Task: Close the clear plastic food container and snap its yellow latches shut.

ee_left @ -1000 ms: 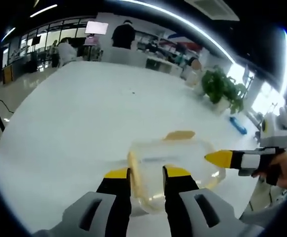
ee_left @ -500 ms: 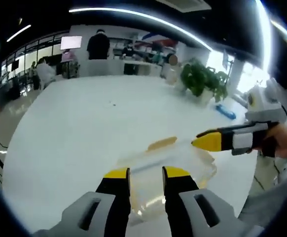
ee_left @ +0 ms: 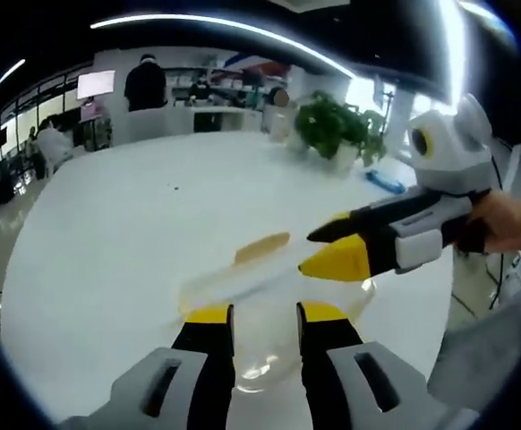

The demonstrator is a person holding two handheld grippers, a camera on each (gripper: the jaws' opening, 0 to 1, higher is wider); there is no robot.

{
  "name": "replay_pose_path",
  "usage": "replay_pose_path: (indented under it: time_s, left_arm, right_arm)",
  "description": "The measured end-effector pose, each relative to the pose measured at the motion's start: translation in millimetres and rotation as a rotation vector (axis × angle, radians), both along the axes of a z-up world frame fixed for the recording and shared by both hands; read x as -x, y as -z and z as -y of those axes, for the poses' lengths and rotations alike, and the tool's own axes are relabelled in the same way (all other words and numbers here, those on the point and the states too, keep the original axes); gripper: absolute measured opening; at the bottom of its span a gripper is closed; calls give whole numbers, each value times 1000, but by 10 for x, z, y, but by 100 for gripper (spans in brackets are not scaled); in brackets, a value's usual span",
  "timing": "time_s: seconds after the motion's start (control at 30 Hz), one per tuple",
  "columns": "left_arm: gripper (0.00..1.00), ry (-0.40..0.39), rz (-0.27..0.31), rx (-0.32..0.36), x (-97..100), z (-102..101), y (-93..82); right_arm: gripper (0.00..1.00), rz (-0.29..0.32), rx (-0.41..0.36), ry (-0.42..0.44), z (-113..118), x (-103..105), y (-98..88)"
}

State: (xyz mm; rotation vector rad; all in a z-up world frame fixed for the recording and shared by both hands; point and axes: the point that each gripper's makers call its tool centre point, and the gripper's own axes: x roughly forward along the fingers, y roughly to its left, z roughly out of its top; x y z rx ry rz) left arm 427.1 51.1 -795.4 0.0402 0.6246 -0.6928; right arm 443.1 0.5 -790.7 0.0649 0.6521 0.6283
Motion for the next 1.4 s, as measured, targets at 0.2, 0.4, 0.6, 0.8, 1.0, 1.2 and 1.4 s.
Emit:
replay_pose_path:
  time_s: [0.2,0.4,0.6,0.8,1.0,1.2,1.4]
  left_arm:
    - [25,7,4,-10,-7,-8,28]
    - [25,25,6,-4,-2,2,22]
    - [27,35,-14,47,8,1,4]
    - [25,88,-18,72,64,69,-4]
    - [32,161,-11,69,142,132,-6]
    - [36,263,-5,71,242,207,-10]
    - [39,386,34,7,360,241,10]
  right_arm:
    - [34,2,21,-31,-48,-27,19]
    - [33,-6,24,-60,-97,-37,61]
    - [33,-17,20,-66,-144,-67,73]
    - [32,-9,48,-115,-201,-76,85]
    - [34,-3,85,-144,-180,-135,70]
    - [34,4,100,-168,-162,-229,24]
    - [35,-46,80,-213,-212,-275,42]
